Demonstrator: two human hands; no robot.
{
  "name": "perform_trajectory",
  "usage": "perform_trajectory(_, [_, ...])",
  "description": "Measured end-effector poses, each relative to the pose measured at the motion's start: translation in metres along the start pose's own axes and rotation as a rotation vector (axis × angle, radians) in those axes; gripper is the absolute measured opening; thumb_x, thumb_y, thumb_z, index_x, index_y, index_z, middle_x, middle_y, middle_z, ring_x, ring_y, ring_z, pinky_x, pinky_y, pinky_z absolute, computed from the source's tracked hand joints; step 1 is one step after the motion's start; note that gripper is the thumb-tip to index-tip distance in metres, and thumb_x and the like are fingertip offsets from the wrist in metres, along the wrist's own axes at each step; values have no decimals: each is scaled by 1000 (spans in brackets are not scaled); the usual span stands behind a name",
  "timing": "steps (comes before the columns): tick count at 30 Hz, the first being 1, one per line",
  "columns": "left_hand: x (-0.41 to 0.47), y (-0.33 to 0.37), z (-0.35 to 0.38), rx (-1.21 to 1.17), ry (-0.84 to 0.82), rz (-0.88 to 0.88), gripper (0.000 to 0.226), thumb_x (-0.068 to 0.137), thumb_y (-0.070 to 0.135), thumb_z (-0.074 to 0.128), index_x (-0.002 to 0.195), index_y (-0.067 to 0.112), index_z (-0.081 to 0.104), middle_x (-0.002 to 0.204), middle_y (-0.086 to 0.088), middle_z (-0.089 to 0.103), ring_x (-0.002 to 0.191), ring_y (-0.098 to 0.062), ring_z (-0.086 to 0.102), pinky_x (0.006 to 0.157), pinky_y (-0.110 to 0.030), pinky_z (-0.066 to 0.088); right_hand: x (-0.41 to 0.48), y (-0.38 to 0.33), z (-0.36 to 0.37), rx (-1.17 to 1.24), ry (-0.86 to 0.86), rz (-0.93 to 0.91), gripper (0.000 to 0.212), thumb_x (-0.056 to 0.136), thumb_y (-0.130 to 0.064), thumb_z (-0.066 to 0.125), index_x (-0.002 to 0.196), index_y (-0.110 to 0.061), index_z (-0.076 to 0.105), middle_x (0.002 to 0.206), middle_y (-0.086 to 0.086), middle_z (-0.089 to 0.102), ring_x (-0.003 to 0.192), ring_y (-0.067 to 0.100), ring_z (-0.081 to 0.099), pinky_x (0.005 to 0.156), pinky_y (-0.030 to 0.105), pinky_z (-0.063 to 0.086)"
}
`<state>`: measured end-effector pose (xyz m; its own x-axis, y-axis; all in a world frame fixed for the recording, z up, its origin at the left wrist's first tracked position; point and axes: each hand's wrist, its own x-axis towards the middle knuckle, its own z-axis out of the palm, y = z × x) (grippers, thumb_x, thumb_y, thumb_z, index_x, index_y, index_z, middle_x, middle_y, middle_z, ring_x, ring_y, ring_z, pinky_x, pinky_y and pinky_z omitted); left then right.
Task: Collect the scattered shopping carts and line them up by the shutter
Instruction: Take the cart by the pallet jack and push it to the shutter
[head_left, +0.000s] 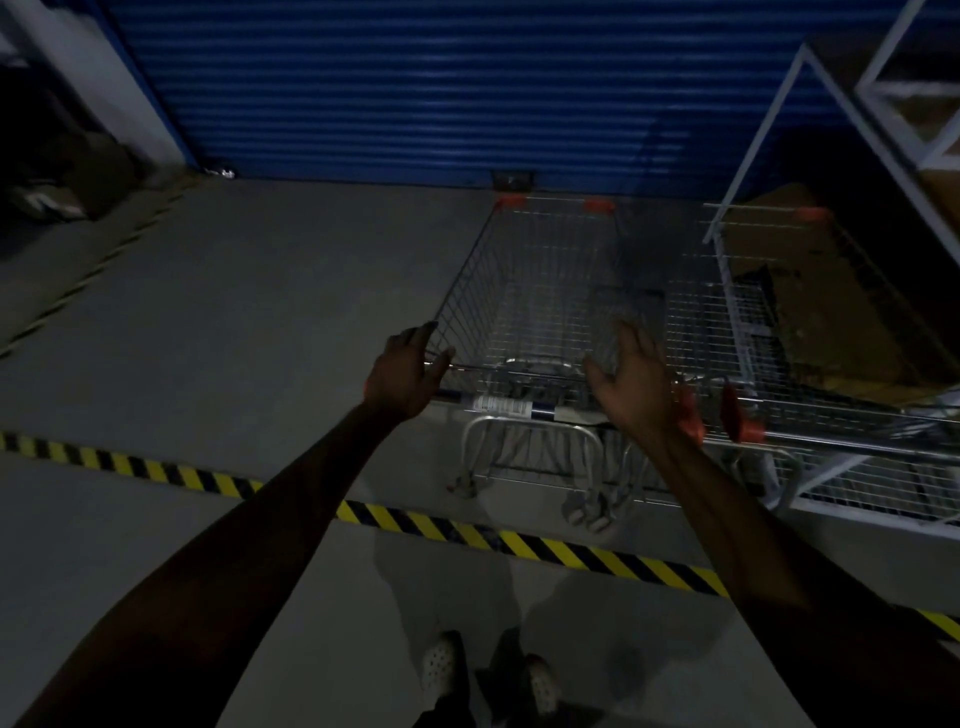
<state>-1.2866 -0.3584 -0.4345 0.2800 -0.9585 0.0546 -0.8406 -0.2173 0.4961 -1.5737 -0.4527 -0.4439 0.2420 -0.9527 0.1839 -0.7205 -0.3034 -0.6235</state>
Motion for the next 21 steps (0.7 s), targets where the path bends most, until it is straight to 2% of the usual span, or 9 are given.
perform_trajectory(2, [-6, -4, -12, -28, 56, -9, 78, 90, 64, 32, 147, 12, 45, 143, -17, 51, 130, -35, 45, 102, -48, 44, 6, -16, 4, 51, 32, -43, 69, 95, -42, 63, 149, -6, 41, 151, 19, 43, 137, 34, 40, 104, 22, 23])
perform_trajectory(3, [-10, -7, -20, -37, 78, -15, 73, 93, 61, 36, 146, 12, 45, 143, -17, 52, 130, -35, 45, 102, -48, 45, 10, -25, 7, 67, 39, -56, 71, 93, -45, 61, 149, -6, 41, 152, 18, 43, 137, 34, 40, 103, 22, 23])
perform_trajectory(6, [-20, -25, -43, -39, 162, -2, 63, 98, 51, 44, 146, 11, 45, 143, -15, 52, 130, -33, 45, 103, -45, 44, 17, -55, 20, 141, 35, -97, 78, 89, -53, 55, 150, -8, 39, 151, 17, 43, 137, 35, 40, 108, 39, 35])
perform_trajectory(8, [-27, -38, -62, -24, 223, 4, 63, 98, 50, 44, 147, 10, 45, 144, -15, 51, 131, -31, 44, 103, -40, 40, 21, -78, 34, 190, 23, -130, 80, 88, -55, 54, 150, -7, 38, 152, 18, 42, 137, 36, 40, 109, 42, 37])
perform_trajectory(13, [-56, -87, -113, 13, 355, -43, 63, 100, 50, 43, 147, 9, 43, 144, -15, 50, 132, -31, 42, 107, -39, 36, 25, -152, 72, 256, 5, -264, 83, 88, -58, 52, 149, -4, 39, 149, 20, 44, 136, 37, 42, 110, 34, 33])
perform_trajectory(16, [-80, -127, -146, 23, 437, -70, 63, 101, 51, 42, 147, 8, 43, 142, -14, 51, 131, -31, 42, 106, -40, 38, 23, -206, 101, 332, -12, -341, 81, 89, -54, 56, 151, -4, 38, 150, 20, 43, 137, 37, 41, 112, 38, 33])
perform_trajectory(21, [-128, -208, -206, 4, 567, -151, 61, 102, 52, 42, 148, 12, 42, 146, -12, 49, 135, -27, 40, 107, -40, 37, 4, -311, 152, 459, -58, -405, 81, 90, -52, 57, 156, -12, 30, 158, 11, 35, 144, 24, 32, 110, 23, 23])
